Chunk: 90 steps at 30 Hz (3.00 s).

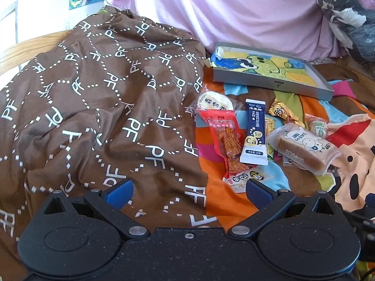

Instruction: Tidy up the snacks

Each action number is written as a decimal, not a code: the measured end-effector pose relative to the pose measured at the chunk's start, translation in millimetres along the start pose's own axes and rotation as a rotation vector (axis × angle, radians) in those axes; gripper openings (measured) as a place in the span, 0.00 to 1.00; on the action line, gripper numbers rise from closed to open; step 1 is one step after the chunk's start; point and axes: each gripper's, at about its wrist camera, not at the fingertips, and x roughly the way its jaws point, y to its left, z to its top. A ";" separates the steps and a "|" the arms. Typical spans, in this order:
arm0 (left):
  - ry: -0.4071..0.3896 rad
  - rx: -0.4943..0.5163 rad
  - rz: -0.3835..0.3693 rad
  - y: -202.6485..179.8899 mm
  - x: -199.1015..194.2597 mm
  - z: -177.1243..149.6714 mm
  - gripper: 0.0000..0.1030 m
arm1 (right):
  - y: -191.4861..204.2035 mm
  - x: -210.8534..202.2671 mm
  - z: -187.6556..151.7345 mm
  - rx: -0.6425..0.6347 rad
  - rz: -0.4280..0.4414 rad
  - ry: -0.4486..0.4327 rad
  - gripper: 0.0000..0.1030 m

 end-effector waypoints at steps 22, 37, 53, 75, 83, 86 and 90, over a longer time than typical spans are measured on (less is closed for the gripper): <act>0.145 0.173 -0.107 -20.0 46.0 40.1 0.99 | -6.4 58.7 25.2 -0.179 0.332 0.301 1.00; 0.200 0.173 -0.232 -28.7 91.9 46.2 0.89 | -19.1 75.1 24.9 -0.052 0.345 0.301 0.67; 0.264 -0.006 -0.312 -12.1 125.2 55.5 0.71 | -7.6 65.8 23.1 -0.136 0.261 0.220 0.37; 0.313 -0.358 -0.355 9.8 152.4 61.6 0.33 | 4.5 90.1 40.3 -0.240 0.202 0.044 0.37; 0.239 -0.343 -0.450 0.0 134.7 69.0 0.28 | -2.6 90.1 46.2 -0.183 0.195 0.051 0.37; 0.235 -0.309 -0.467 -6.5 134.8 71.3 0.26 | -3.8 90.5 46.5 -0.172 0.194 0.056 0.37; 0.245 -0.280 -0.450 -11.7 143.2 68.3 0.26 | -2.4 90.4 45.2 -0.173 0.192 0.061 0.38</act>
